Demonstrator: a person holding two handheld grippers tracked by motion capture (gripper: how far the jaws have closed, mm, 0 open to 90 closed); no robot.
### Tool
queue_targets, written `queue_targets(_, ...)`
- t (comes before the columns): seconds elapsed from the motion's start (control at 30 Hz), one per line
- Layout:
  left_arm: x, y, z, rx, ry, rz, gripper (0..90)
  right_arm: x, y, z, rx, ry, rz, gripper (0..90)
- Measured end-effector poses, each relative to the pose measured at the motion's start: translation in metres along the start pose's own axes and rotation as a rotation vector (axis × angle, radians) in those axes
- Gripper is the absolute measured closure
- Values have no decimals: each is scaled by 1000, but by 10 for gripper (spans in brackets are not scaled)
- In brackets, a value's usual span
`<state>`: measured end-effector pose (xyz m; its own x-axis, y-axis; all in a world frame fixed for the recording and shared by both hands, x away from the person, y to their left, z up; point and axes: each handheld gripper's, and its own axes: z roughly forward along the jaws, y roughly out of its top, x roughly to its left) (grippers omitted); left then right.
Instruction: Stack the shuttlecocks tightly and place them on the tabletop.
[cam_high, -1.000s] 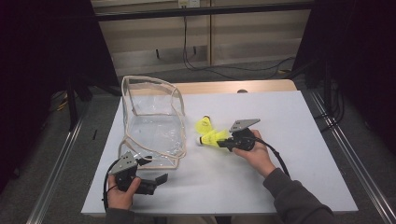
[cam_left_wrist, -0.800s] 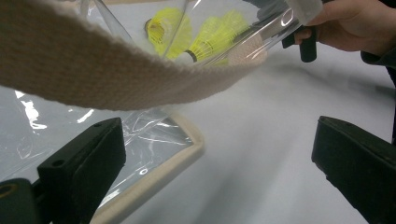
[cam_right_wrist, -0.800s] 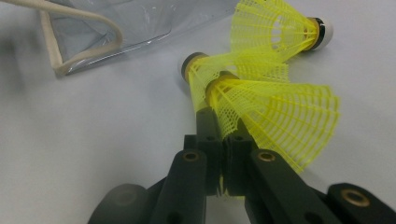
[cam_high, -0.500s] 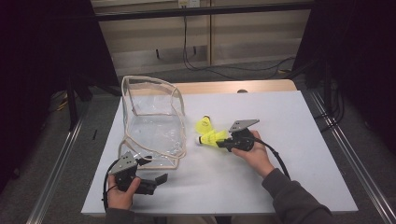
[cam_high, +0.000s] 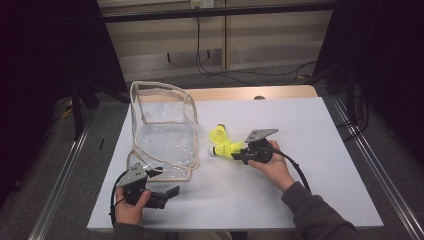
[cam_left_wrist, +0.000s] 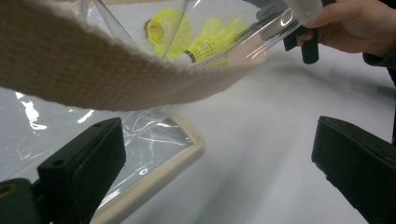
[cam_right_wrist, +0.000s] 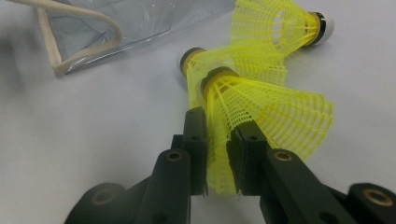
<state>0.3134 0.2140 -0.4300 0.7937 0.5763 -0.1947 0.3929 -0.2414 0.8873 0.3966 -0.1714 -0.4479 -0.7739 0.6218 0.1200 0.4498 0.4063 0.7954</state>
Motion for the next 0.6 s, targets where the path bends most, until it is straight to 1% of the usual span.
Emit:
queue_targets(0.2, 0, 0, 0, -4, 1, -4, 29, 1, -1, -5, 0, -1, 1, 747)
queue_targets(0.3, -1, 0, 0, 2, 6, -1, 29, 2, -2, -8, -2, -3, -2, 747)
queue_targets(0.37, 0, 0, 0, 0, 2, -1, 29, 1, -3, -9, 4, -4, -4, 747)
queue_targets(0.4, 0, 0, 0, 1, 1, -1, 29, 1, -4, -10, 3, -3, 1, 755)
queue_targets(0.47, -1, 0, 0, -2, 3, -3, 29, 1, -5, -10, 10, 0, -6, 785)
queue_targets(0.57, -1, 1, 0, 0, 6, 2, 29, 0, -6, -11, 11, 10, -11, 860)
queue_targets(0.6, -1, 1, 0, -1, 6, 2, 29, 0, -6, -11, 10, 13, -13, 871)
